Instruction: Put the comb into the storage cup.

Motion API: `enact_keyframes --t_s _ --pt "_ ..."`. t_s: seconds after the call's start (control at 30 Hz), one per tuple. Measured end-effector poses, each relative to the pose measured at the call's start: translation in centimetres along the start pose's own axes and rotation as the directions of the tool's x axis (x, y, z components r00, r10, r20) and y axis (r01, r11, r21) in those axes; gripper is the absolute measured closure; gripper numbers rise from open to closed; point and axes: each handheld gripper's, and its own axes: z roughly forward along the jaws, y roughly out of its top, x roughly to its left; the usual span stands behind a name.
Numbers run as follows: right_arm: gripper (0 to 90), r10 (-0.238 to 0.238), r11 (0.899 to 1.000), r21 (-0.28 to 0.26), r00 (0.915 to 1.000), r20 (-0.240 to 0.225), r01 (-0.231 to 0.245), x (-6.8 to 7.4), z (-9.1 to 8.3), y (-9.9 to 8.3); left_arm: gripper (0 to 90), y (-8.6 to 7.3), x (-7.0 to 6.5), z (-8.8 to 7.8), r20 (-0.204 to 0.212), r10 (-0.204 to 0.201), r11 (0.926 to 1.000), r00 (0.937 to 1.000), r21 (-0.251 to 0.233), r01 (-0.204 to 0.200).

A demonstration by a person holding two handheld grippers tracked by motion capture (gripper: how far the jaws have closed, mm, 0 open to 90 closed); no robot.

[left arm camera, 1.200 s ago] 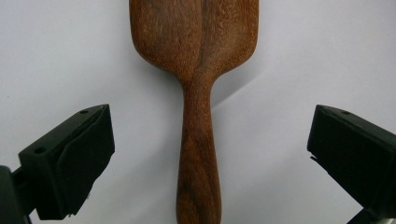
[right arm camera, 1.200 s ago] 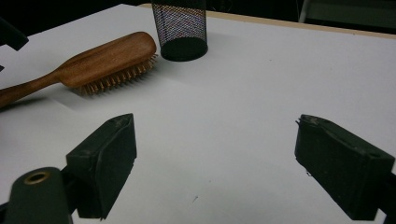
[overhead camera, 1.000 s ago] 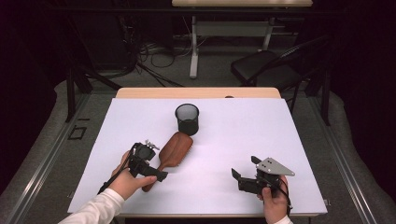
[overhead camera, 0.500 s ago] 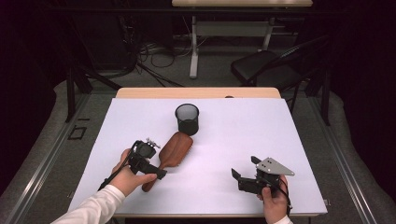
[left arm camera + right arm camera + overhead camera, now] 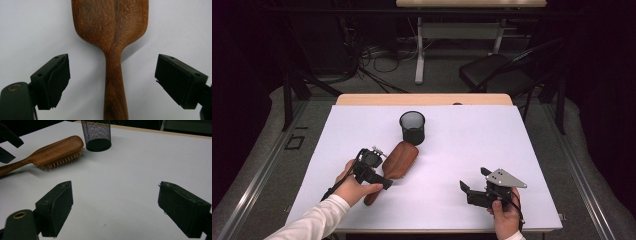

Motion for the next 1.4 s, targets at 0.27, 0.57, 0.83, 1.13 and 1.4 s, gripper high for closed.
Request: enact_keyframes --t_s 0.27,0.57,0.83,1.13,1.4 --pt "12.4 -0.003 1.0 0.001 1.0 -0.002 0.003 0.0 0.0 0.0 14.9 0.4 0.2 0.6 0.005 -0.015 0.9996 0.9999 0.023 0.015" --pt "12.5 -0.007 1.0 0.005 1.0 -0.004 0.007 0.0 0.0 0.0 19.6 0.5 0.3 1.2 0.004 -0.021 0.999 0.9998 0.04 0.021" --pt "12.4 -0.008 1.0 0.006 1.0 -0.005 0.008 0.0 0.0 0.0 34.0 0.6 0.2 1.5 0.015 -0.014 0.9982 0.9998 0.058 0.013" --pt "12.4 -0.009 1.0 0.007 0.9999 -0.007 0.009 0.0 0.0 0.0 45.9 0.7 0.0 1.7 0.014 -0.017 0.9974 0.9998 0.071 0.016" --pt "12.4 -0.009 1.0 0.007 0.9999 -0.005 0.009 0.0 0.0 0.0 48.7 0.6 0.1 2.0 0.014 -0.047 0.9955 0.9988 0.083 0.046"
